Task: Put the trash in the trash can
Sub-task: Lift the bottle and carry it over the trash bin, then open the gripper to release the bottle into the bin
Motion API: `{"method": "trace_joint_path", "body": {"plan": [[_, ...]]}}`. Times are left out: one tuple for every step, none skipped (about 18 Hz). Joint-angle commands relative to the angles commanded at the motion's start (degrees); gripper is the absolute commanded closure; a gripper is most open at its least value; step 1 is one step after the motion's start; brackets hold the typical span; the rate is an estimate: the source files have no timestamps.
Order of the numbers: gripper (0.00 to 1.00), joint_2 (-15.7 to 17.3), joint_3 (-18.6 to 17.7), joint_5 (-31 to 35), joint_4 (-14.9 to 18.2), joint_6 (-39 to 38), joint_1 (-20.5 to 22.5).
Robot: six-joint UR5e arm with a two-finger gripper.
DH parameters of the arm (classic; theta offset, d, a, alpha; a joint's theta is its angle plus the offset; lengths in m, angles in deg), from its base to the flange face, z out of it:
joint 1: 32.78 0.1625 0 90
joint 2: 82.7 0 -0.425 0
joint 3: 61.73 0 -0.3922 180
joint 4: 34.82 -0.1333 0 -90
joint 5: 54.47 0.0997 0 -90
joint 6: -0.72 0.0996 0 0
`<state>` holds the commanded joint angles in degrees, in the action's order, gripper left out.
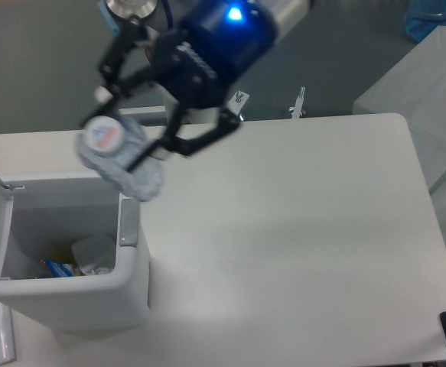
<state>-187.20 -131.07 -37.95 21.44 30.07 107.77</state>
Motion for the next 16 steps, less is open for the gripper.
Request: {"method": "trace_joint_path", "body": {"plan": [[0.87, -0.2, -1.3, 0.1, -1.7, 0.4, -1.0], [0.87, -0.4, -2.6, 0.1, -3.4, 1.0, -1.8], [0.87, -0.7, -3.8, 0.1, -4.7, 1.9, -2.5], [0.87, -1.4, -4.6, 0.2, -5.4, 3.1, -3.3], [0.87, -1.8, -5.2, 0.3, -5.4, 4.5, -4.0], [0.85, -2.2, -6.0, 0.4, -5.4, 5.9, -4.5], [0.83, -2.5, -6.5, 0.4, -5.4, 7.2, -4.9], [0.82, -2.6, -7.1, 0.6, -5.4, 8.0, -5.5], [0.82, -2.8, -7.8, 0.6, -5.5, 8.3, -5.6], [0.81, -2.9, -8.4, 0.6, -5.6, 8.9, -5.7], [0.81, -2.9, -8.9, 0.6, -5.6, 9.1, -6.0], [0.81, -2.9, -9.1, 0.6, -5.6, 9.2, -6.2], [0.79, -2.9, -9.4, 0.7, -5.7, 9.3, -6.2], [0.75, -3.0, -9.6, 1.1, -5.7, 9.3, -6.2], [0.68, -3.1, -9.7, 1.9, -5.7, 9.4, -6.2], [0.50, -3.5, -9.7, 2.3, -5.8, 9.7, -6.2]]}}
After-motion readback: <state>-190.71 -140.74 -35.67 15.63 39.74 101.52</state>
